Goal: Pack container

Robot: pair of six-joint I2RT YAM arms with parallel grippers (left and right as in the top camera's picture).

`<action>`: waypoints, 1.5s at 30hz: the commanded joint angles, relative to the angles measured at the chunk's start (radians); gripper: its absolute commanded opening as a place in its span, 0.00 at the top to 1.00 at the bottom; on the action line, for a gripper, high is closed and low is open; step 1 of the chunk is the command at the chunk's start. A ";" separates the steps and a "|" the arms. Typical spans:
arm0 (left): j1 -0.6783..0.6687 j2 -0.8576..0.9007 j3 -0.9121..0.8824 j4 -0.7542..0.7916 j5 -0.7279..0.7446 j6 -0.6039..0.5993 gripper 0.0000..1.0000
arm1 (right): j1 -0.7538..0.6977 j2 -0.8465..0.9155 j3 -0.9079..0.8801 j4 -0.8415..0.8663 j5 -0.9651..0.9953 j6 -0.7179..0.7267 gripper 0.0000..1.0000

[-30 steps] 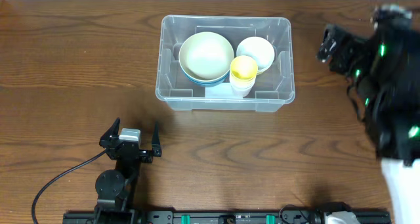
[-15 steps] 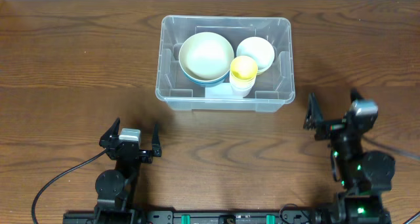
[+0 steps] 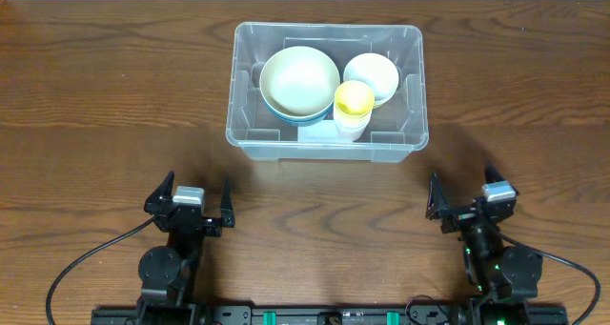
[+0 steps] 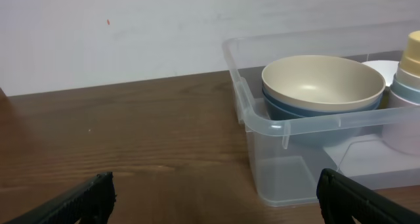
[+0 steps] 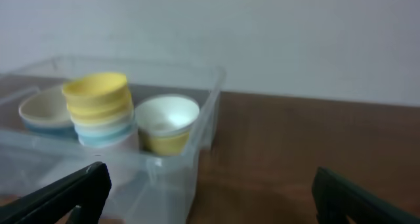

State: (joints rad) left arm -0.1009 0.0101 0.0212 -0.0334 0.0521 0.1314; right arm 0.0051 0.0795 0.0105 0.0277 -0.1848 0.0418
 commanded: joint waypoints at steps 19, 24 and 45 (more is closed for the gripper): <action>0.004 -0.005 -0.017 -0.036 -0.015 0.010 0.02 | -0.011 -0.063 -0.005 -0.103 0.222 0.020 0.01; 0.004 -0.005 -0.017 -0.036 -0.015 0.010 0.02 | -0.011 -0.063 -0.005 -0.102 0.222 0.021 0.01; 0.004 -0.005 -0.017 -0.036 -0.015 0.010 0.02 | -0.011 -0.072 -0.005 -0.100 0.222 0.021 0.01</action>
State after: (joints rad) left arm -0.1009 0.0101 0.0212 -0.0334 0.0521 0.1314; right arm 0.0010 0.0174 0.0074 -0.0685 0.0200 0.0772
